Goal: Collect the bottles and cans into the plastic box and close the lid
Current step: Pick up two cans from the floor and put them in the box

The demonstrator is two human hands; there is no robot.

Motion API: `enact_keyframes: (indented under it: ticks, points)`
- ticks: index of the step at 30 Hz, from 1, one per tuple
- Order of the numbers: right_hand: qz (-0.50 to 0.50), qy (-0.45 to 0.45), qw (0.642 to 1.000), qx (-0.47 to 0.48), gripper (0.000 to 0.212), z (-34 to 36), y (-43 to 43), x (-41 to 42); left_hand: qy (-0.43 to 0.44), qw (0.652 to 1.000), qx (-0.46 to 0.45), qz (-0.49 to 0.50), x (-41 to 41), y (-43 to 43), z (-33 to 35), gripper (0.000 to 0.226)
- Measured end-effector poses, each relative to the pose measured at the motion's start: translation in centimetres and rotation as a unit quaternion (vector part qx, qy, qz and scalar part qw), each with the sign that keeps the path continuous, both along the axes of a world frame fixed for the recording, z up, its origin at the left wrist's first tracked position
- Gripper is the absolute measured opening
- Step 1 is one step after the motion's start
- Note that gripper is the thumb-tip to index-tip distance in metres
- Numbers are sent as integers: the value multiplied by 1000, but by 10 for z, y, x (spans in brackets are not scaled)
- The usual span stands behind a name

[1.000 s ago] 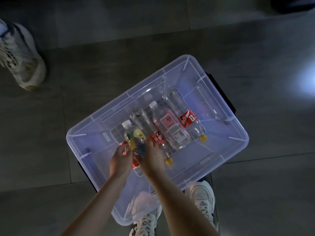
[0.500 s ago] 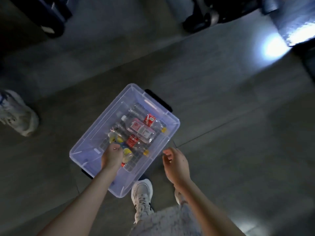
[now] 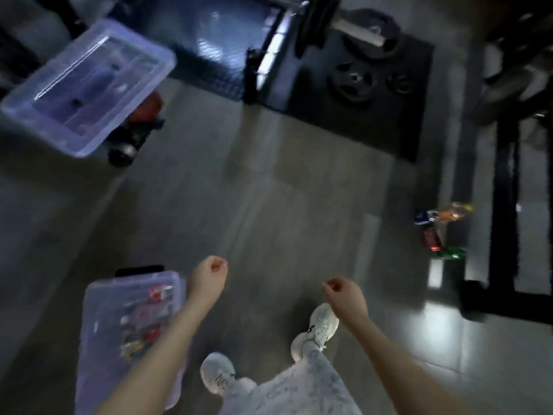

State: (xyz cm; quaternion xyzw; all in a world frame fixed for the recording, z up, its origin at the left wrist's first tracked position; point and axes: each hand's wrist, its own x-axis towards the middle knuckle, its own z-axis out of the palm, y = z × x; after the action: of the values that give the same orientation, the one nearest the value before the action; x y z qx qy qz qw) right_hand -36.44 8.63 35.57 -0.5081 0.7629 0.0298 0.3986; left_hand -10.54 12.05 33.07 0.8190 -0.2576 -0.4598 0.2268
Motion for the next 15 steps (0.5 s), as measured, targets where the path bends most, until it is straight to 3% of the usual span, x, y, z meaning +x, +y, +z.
enact_keyframes:
  ticks: [7,12,15]
  points:
    - [-202,-4,979,-33,15,45,-63,-183,15,990,-43,-135,-166,-138,41,7]
    - [-278,15,959,-56,18,47,-111,-309,35,973,-68,-217,-310,-222,52,29]
    - [-313,23,948,-55,16,37,-142,-371,33,960,-77,-267,-387,-265,49,18]
